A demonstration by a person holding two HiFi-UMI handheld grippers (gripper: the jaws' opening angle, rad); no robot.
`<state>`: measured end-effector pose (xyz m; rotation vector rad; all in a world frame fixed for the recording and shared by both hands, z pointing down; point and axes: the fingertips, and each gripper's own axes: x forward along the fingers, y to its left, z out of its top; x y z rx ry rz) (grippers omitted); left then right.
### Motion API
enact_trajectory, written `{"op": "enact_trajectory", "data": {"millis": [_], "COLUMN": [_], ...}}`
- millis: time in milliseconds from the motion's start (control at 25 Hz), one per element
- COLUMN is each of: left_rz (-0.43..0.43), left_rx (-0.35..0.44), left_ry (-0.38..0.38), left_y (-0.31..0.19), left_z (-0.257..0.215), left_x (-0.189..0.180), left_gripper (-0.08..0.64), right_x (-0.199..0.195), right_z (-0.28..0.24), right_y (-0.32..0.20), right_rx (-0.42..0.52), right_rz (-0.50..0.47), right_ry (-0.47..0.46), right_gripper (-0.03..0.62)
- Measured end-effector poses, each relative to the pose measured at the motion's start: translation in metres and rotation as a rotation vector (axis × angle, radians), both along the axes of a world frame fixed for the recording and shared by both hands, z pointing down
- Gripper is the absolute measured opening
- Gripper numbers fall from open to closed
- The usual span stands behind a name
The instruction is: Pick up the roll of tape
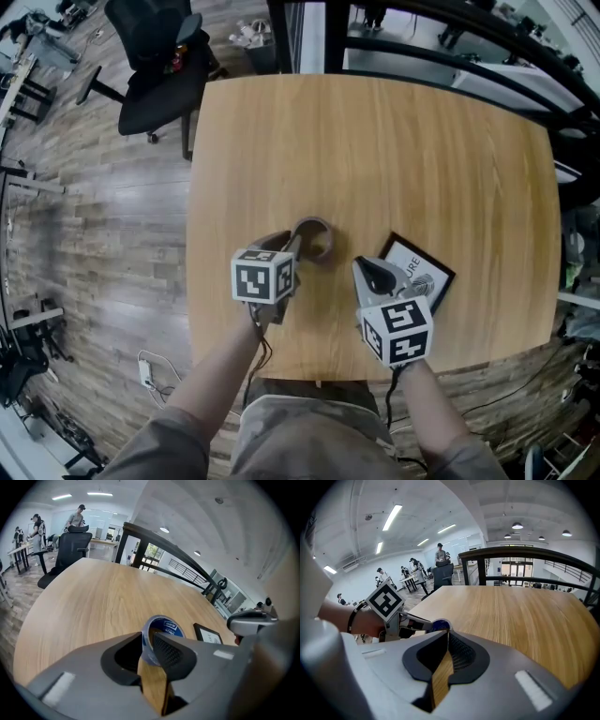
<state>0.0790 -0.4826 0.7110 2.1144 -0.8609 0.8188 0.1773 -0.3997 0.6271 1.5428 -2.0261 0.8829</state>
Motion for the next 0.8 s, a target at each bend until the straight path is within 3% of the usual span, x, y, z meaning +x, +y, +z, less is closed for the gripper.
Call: {"op": "enact_trajectory", "data": {"millis": [440,800], "left_rz": [0.056,0.088], "left_rx": [0.054,0.251], "left_ry": [0.084,0.170], "left_y": [0.019,0.013], "left_z": [-0.038,-0.144], "left_x": [0.003,-0.016], "left_gripper": [0.044,0.043], "right_x": [0.003,0.005], "right_z": [-0.030,-0.118], "right_y": [0.009,0.008], "right_rx": [0.047,0.203], "right_rz": [0.020,0.034], "right_ry": [0.006,0.021], "right_gripper": [0.017,0.017]}}
